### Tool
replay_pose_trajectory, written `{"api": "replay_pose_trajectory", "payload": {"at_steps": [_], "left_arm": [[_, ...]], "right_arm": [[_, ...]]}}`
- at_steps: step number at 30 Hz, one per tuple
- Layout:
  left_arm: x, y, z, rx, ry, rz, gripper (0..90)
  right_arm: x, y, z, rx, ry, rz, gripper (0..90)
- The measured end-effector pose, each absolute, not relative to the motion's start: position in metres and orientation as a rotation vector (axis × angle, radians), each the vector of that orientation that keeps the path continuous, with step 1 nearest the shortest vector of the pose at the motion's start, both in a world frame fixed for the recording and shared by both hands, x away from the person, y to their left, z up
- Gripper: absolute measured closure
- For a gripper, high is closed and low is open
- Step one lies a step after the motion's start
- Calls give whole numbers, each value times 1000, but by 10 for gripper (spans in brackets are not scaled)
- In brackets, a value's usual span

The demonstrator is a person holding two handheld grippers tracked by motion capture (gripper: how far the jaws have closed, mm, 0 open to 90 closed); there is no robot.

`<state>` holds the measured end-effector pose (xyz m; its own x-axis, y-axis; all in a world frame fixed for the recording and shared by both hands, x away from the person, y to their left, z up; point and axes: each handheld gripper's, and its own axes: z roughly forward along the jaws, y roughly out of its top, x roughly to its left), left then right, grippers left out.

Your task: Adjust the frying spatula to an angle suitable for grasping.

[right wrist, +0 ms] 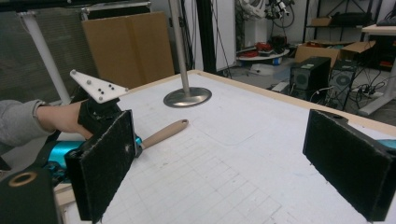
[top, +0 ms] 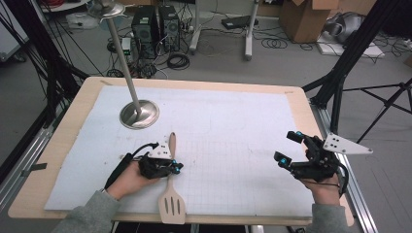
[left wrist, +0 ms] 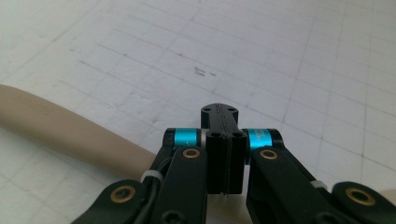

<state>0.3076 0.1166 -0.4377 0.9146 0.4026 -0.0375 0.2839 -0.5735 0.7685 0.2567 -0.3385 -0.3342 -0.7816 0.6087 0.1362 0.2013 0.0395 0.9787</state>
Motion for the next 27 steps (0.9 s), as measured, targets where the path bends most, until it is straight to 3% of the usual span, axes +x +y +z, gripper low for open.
{"api": "replay_pose_trajectory", "payload": {"at_steps": [27], "left_arm": [[294,139,-438,2261,382,150,897]], "right_arm": [[269,-331,-337,795,2032,1809,86]]}}
